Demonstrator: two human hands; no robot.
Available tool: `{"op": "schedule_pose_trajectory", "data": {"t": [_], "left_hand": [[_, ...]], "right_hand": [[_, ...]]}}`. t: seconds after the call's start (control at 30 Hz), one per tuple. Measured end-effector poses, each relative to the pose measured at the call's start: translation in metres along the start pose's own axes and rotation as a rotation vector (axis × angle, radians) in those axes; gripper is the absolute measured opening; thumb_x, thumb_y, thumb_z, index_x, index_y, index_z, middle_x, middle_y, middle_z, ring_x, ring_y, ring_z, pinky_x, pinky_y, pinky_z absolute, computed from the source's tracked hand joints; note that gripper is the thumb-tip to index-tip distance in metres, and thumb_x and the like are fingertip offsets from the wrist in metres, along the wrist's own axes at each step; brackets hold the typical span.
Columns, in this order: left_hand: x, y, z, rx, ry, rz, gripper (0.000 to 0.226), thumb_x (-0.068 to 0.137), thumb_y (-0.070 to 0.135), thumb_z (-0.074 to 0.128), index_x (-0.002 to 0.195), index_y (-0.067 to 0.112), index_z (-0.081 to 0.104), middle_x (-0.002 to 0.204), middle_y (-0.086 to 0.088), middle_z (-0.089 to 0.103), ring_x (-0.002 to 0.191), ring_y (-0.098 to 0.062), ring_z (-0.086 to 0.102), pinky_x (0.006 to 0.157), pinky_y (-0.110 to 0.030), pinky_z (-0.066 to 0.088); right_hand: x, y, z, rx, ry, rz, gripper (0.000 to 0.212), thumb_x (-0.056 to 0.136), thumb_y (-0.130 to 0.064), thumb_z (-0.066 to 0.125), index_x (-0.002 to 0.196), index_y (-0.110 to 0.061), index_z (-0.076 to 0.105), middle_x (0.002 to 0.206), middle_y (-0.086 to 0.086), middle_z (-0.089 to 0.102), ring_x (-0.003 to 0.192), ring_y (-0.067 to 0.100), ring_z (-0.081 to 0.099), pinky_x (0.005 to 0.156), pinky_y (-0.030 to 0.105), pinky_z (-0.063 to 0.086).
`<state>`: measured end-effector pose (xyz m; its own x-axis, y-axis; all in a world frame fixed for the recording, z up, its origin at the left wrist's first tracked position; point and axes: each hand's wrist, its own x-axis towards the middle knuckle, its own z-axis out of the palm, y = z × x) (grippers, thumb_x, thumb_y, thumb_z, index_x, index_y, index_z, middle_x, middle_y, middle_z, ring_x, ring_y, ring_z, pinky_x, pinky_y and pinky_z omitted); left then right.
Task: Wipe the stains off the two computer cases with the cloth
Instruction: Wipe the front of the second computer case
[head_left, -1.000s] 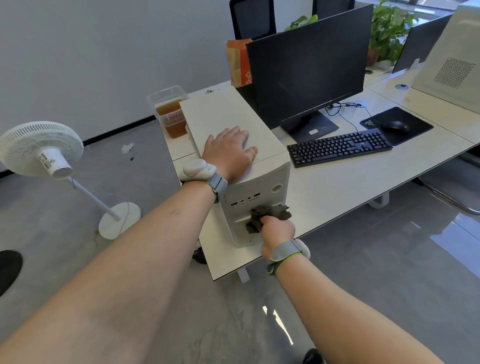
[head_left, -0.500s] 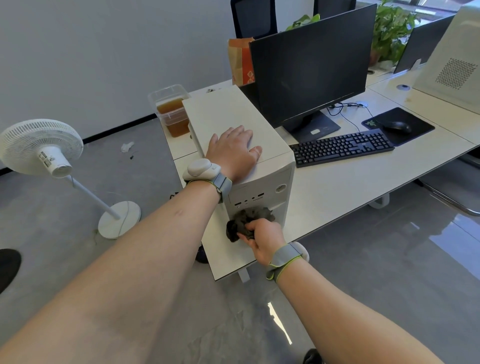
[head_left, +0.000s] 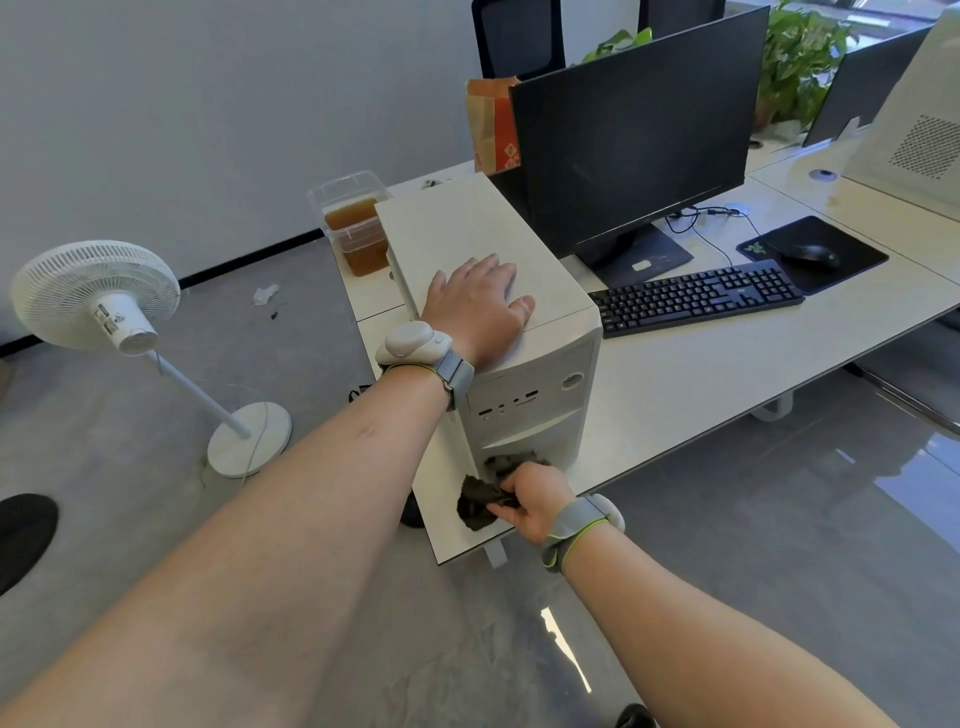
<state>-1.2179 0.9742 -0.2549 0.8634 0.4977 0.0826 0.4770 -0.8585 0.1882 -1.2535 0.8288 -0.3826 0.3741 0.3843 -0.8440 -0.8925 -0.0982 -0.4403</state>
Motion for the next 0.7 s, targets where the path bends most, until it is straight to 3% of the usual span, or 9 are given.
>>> {"op": "schedule_pose_trajectory", "data": {"t": [0.1, 0.2, 0.3, 0.4, 0.47, 0.53, 0.63, 0.7], "left_hand": [[0.000, 0.001, 0.000, -0.001, 0.003, 0.005, 0.056, 0.099, 0.052, 0.032, 0.145, 0.025, 0.046, 0.161, -0.001, 0.039, 0.149, -0.025, 0.031, 0.122, -0.055, 0.019], [0.001, 0.001, 0.000, 0.003, 0.001, -0.002, 0.056, 0.099, 0.053, 0.032, 0.145, 0.025, 0.047, 0.161, -0.001, 0.039, 0.148, -0.026, 0.031, 0.122, -0.055, 0.019], [0.000, 0.001, 0.000, 0.001, 0.002, 0.000, 0.056, 0.099, 0.052, 0.032, 0.145, 0.025, 0.046, 0.162, -0.001, 0.038, 0.149, -0.025, 0.030, 0.122, -0.055, 0.018], [-0.001, 0.002, -0.001, -0.005, -0.001, -0.005, 0.055, 0.102, 0.051, 0.035, 0.150, 0.026, 0.043, 0.166, 0.001, 0.031, 0.153, -0.024, 0.024, 0.124, -0.054, 0.014], [-0.002, 0.003, -0.002, -0.006, -0.002, -0.009, 0.053, 0.103, 0.049, 0.036, 0.150, 0.026, 0.044, 0.167, 0.001, 0.030, 0.154, -0.023, 0.023, 0.124, -0.053, 0.013], [-0.002, 0.004, -0.003, -0.005, 0.001, -0.007, 0.050, 0.102, 0.049, 0.037, 0.146, 0.026, 0.046, 0.166, 0.000, 0.032, 0.153, -0.024, 0.025, 0.124, -0.053, 0.015], [-0.002, 0.005, -0.004, 0.000, 0.001, -0.007, 0.050, 0.102, 0.048, 0.037, 0.146, 0.026, 0.047, 0.166, 0.001, 0.032, 0.153, -0.024, 0.025, 0.124, -0.053, 0.015], [-0.003, 0.005, -0.004, -0.004, -0.006, -0.011, 0.051, 0.103, 0.048, 0.037, 0.148, 0.026, 0.045, 0.167, 0.001, 0.030, 0.154, -0.023, 0.022, 0.124, -0.053, 0.013]], "right_hand": [[-0.002, -0.008, 0.003, -0.019, -0.072, -0.032, 0.030, 0.098, 0.013, 0.043, 0.127, 0.005, 0.047, 0.136, 0.027, 0.053, 0.122, 0.042, 0.060, 0.101, 0.045, 0.054], [0.001, -0.006, -0.004, 0.026, -0.093, -0.078, 0.027, 0.096, 0.015, 0.038, 0.118, 0.006, 0.051, 0.111, 0.025, 0.062, 0.095, 0.042, 0.068, 0.084, 0.047, 0.061], [0.014, 0.009, -0.019, -0.044, -0.006, 0.013, 0.025, 0.100, 0.009, 0.036, 0.121, 0.006, 0.050, 0.097, 0.021, 0.061, 0.093, 0.042, 0.067, 0.079, 0.048, 0.059], [0.022, 0.012, -0.019, -0.154, 0.029, 0.001, 0.046, 0.097, 0.008, 0.046, 0.143, 0.005, 0.040, 0.125, 0.023, 0.055, 0.126, 0.042, 0.059, 0.092, 0.046, 0.058], [0.020, 0.007, -0.012, -0.150, -0.004, -0.022, 0.046, 0.097, 0.009, 0.047, 0.143, 0.006, 0.040, 0.144, 0.028, 0.048, 0.131, 0.042, 0.055, 0.100, 0.046, 0.055], [0.015, 0.002, -0.007, -0.117, -0.030, -0.013, 0.032, 0.098, 0.011, 0.046, 0.130, 0.007, 0.047, 0.142, 0.029, 0.050, 0.124, 0.043, 0.058, 0.097, 0.045, 0.057], [0.014, 0.001, -0.006, -0.015, -0.111, -0.058, 0.031, 0.096, 0.012, 0.044, 0.126, 0.006, 0.049, 0.129, 0.030, 0.058, 0.108, 0.046, 0.066, 0.074, 0.044, 0.062], [0.014, 0.003, -0.008, -0.022, -0.118, -0.059, 0.032, 0.096, 0.011, 0.042, 0.127, 0.006, 0.049, 0.125, 0.029, 0.060, 0.108, 0.047, 0.066, 0.077, 0.045, 0.062]]}}
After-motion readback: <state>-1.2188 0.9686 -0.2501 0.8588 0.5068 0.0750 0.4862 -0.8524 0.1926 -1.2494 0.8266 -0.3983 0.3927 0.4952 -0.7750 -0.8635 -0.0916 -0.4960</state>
